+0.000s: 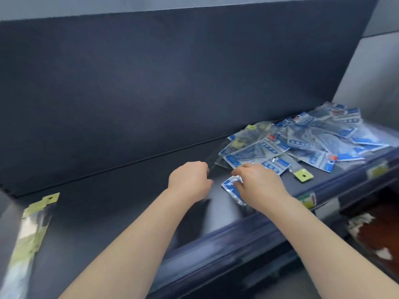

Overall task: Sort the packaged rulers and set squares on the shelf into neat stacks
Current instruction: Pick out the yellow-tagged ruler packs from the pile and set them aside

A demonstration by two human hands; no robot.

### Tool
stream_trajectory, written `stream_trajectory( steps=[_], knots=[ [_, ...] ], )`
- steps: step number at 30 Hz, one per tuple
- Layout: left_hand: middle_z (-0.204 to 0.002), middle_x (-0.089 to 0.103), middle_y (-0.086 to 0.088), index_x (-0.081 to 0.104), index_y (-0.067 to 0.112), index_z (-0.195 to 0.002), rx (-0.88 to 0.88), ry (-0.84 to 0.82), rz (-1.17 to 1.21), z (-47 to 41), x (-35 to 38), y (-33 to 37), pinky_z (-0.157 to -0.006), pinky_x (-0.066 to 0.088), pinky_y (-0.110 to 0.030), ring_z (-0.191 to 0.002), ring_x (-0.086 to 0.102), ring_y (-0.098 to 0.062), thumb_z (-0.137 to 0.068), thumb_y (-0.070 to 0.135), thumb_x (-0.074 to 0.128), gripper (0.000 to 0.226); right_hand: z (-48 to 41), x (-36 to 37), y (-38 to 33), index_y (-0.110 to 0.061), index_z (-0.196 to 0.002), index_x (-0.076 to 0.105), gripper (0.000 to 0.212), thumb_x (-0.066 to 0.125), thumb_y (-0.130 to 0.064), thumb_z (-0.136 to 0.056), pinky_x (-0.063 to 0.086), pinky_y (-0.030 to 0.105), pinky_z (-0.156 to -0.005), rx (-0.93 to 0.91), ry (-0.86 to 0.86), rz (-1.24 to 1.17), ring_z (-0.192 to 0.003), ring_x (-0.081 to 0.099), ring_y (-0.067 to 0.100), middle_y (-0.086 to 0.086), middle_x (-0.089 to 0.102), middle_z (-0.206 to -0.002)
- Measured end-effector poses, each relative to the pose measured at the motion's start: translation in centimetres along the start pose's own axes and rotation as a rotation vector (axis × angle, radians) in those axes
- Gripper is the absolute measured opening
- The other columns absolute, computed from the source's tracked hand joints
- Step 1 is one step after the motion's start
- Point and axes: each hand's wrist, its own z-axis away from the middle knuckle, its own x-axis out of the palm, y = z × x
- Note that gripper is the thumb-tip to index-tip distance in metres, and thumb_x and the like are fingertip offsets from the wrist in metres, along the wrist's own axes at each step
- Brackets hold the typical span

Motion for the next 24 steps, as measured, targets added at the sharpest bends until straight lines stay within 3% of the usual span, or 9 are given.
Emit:
stream_trajectory(
  steps=[4,10,13,17,20,24],
  knots=[
    [-0.128,0.059,0.003,0.056,0.025,-0.129,0.097,0.011,0.095,-3.3,1.2,4.5,-0.088,0.049,-0.036,-0.116,0.053,-0.023,-0.092,0.033,0.054,0.038,-0.7,-0.5,5.6,-0.027,-0.12,0.059,0.029,0.046,-0.033,-0.095,0.044,0.036,-0.087,0.05,-0.003,0.009,-0.119,0.049,0.023,-0.004,0.058,-0.124],
    [-0.154,0.033,0.0,0.036,0.028,-0.146,0.138,0.018,0.019,-8.7,4.7,11.3,-0.111,0.03,-0.049,-0.139,0.031,-0.027,-0.097,0.041,0.046,0.052,-2.9,-0.7,14.0,-0.026,-0.121,0.058,0.028,0.045,-0.029,-0.096,0.044,0.038,-0.087,0.021,-0.001,0.009,-0.119,0.048,0.024,-0.004,0.056,-0.126],
    [-0.153,0.03,-0.001,0.038,0.033,-0.141,0.07,-0.037,-0.033,-9.0,6.0,13.9,-0.108,0.03,-0.052,-0.138,0.027,-0.029,-0.097,0.048,0.042,0.047,-4.4,-0.5,17.0,-0.023,-0.123,0.058,0.031,0.047,-0.022,-0.094,0.045,0.039,-0.089,-0.054,0.004,-0.084,-0.121,0.047,0.024,-0.004,0.053,-0.129],
    [-0.131,0.047,0.009,0.054,0.041,-0.125,0.061,-0.001,-0.001,-7.7,5.7,16.3,-0.093,0.034,-0.04,-0.126,0.037,-0.021,-0.099,0.048,0.037,0.033,-6.4,-0.2,19.7,-0.019,-0.124,0.059,0.034,0.05,-0.017,-0.091,0.046,0.042,-0.089,-0.165,0.019,-0.143,-0.12,0.049,0.027,0.002,0.056,-0.128],
    [-0.117,0.06,0.006,0.066,0.033,-0.11,-0.057,0.133,0.038,-10.3,4.2,16.2,-0.082,0.041,-0.037,-0.112,0.049,-0.024,-0.097,0.04,0.042,0.028,-7.1,0.3,20.8,-0.024,-0.127,0.056,0.034,0.049,-0.025,-0.093,0.045,0.038,-0.09,-0.246,-0.055,-0.137,-0.12,0.049,0.026,-0.001,0.053,-0.131],
    [-0.121,0.06,-0.007,0.061,0.019,-0.12,-0.206,0.132,0.032,-15.4,3.8,16.6,-0.088,0.046,-0.039,-0.115,0.05,-0.032,-0.093,0.041,0.053,0.035,-6.6,0.8,22.4,-0.023,-0.117,0.064,0.03,0.058,-0.026,-0.088,0.048,0.042,-0.088,-0.312,-0.085,-0.21,-0.116,0.054,0.03,0.002,0.059,-0.125]
  ],
)
